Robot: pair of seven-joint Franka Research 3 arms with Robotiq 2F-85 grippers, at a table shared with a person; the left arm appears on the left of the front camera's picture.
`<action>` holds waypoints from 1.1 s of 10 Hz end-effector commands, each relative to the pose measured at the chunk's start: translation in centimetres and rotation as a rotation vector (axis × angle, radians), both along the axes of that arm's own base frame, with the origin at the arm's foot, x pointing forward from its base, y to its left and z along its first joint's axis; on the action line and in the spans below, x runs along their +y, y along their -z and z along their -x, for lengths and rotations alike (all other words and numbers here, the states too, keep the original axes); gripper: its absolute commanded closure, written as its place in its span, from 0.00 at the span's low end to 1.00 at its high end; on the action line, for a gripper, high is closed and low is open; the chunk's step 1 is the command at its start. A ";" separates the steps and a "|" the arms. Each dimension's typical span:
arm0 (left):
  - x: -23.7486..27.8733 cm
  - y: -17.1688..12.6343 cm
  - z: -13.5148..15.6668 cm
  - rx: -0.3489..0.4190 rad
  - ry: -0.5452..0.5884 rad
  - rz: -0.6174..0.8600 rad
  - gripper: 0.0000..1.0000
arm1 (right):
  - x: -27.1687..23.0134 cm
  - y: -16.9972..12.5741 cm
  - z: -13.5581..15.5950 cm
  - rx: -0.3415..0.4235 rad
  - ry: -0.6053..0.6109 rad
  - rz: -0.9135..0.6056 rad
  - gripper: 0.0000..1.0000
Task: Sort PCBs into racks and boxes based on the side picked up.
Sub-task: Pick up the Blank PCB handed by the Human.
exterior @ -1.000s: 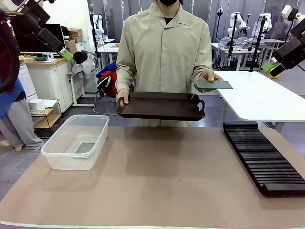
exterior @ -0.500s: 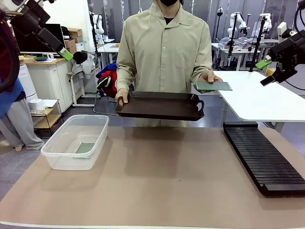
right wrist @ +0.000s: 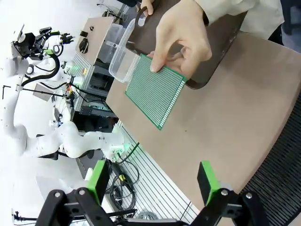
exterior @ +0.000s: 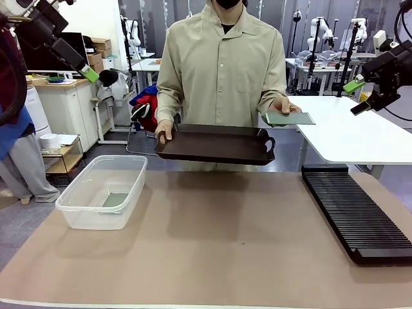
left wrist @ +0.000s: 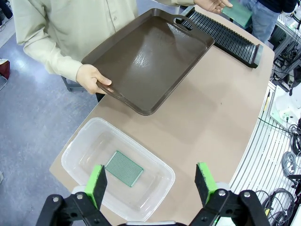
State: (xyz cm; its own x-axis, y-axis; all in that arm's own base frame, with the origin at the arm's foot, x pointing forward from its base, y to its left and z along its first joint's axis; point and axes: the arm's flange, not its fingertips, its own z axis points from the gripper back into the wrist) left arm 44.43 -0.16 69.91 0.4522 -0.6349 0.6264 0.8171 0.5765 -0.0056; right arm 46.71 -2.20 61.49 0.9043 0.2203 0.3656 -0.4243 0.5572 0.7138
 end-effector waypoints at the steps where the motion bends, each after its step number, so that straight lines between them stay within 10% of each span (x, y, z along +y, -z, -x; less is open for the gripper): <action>1: -0.1 0.1 0.1 0.005 0.004 -0.001 0.00 | -0.1 0.1 -0.1 0.002 0.001 -0.002 0.00; 4: -0.1 0.1 0.1 0.005 0.004 -0.001 0.00 | -0.1 3.2 -4.1 0.188 0.059 -0.177 0.00; 11: -0.1 0.1 0.1 0.005 0.004 -0.001 0.00 | 2.8 9.5 -9.4 0.269 0.059 -0.399 0.00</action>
